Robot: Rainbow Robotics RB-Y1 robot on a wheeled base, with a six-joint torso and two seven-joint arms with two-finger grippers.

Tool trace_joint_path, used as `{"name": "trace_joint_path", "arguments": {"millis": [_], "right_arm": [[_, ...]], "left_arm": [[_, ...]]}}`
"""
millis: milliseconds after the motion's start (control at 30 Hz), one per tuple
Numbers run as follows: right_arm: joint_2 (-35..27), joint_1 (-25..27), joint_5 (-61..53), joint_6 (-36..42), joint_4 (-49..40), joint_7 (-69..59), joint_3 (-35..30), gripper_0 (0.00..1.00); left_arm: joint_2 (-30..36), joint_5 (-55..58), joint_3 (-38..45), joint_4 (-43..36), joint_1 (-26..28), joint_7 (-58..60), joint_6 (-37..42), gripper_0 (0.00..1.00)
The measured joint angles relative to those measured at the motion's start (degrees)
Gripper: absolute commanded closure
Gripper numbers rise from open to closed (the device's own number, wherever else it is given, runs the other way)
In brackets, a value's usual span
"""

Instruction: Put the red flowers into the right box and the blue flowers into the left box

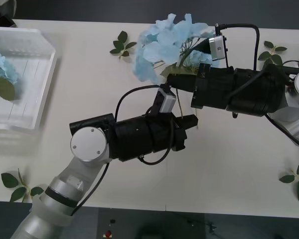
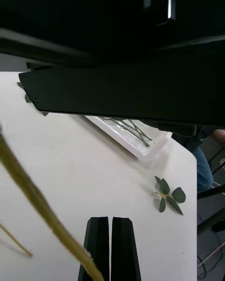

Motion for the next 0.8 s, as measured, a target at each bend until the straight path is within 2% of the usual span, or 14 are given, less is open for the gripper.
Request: {"name": "trace_joint_path", "arguments": {"millis": [67,267,467,633,800], "right_arm": [[0.0,0.0,0.0,-0.06,0.0,-0.01,0.0,0.0],[0.0,0.0,0.0,-1.32,0.0,-0.71,0.0,0.0],[0.0,0.0,0.0,-1.09,0.06,-1.01,0.0,0.0],[0.0,-0.09,0.0,-1.5,2.47,-1.14,0.01,0.0],[0.0,-3.33,0.0,-2.01,8.86,-4.37,1.6,0.0]], "left_arm": [[0.0,0.31,0.0,0.0,0.0,0.0,-0.01,1.0],[1.23,4.69,0.0,0.0,0.0,0.0,-0.16,1.0],[7.07,14.88,2.23,-0.18,0.01,0.0,0.11,1.0],[11.47,17.49,13.06,-0.3,-0.09,1.03,8.72,1.0],[14.77,14.45,25.51,-0.31,-1.46,19.18,16.1,1.0]]}}
